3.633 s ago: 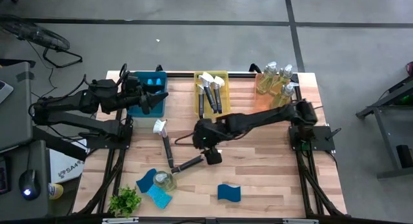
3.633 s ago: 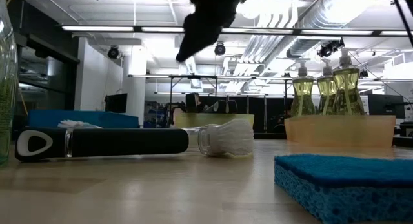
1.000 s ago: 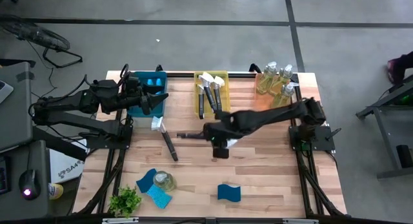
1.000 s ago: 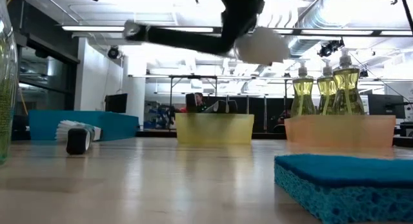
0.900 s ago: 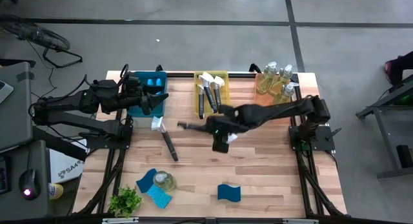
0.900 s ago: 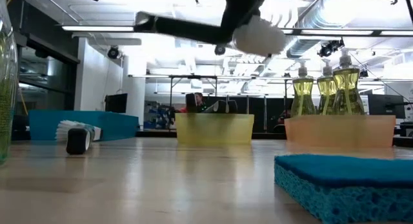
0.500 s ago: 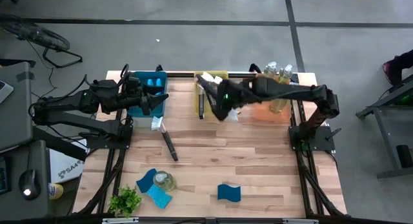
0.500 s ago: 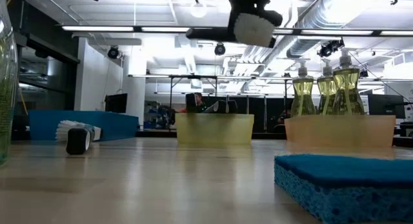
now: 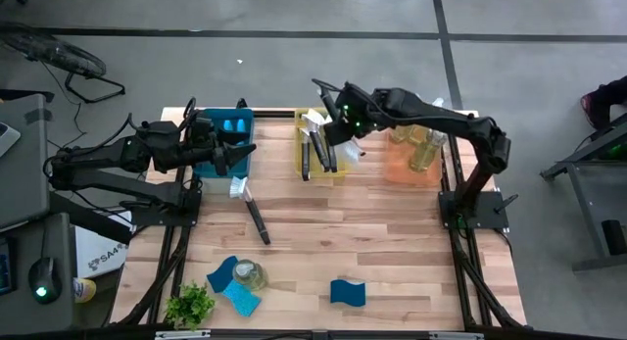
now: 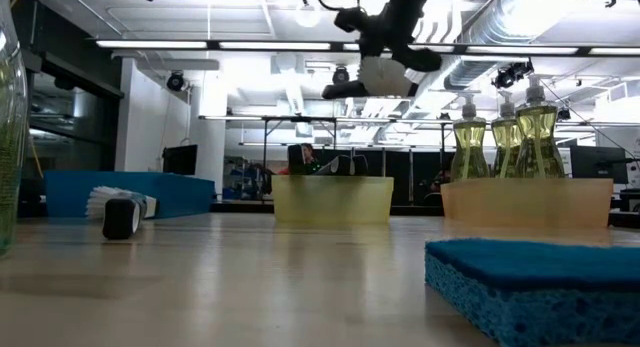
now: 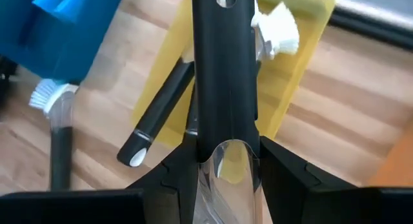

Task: Pick & Place Kitchen Sink Supplies
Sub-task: Put the black dishwashing brush into the yellow bin

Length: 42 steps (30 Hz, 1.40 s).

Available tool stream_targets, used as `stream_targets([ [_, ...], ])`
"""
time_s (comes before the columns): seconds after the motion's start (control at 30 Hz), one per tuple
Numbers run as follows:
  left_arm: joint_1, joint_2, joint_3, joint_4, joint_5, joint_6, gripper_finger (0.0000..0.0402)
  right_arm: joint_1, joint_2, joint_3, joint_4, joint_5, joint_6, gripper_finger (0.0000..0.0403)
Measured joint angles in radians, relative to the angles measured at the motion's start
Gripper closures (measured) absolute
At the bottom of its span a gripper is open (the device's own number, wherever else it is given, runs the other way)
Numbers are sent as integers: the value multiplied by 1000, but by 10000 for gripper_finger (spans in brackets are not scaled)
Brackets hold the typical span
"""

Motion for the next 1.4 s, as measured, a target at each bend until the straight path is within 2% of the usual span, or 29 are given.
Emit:
stream_targets([
  [0.2,0,0,0,3,0,-4,90,-53,32,0,-2,-110,46,277],
  [0.4,0,1,0,1,0,-2,90,-63,92,0,-21,-144,92,277],
  [0.63,0,4,0,0,-1,0,90,-97,172,0,-81,-249,134,277],
  [0.77,0,7,0,-2,-1,1,90,-120,206,-1,-124,-252,166,277],
  [1.4,0,30,0,-33,-12,0,90,-154,236,0,-17,-262,322,277],
])
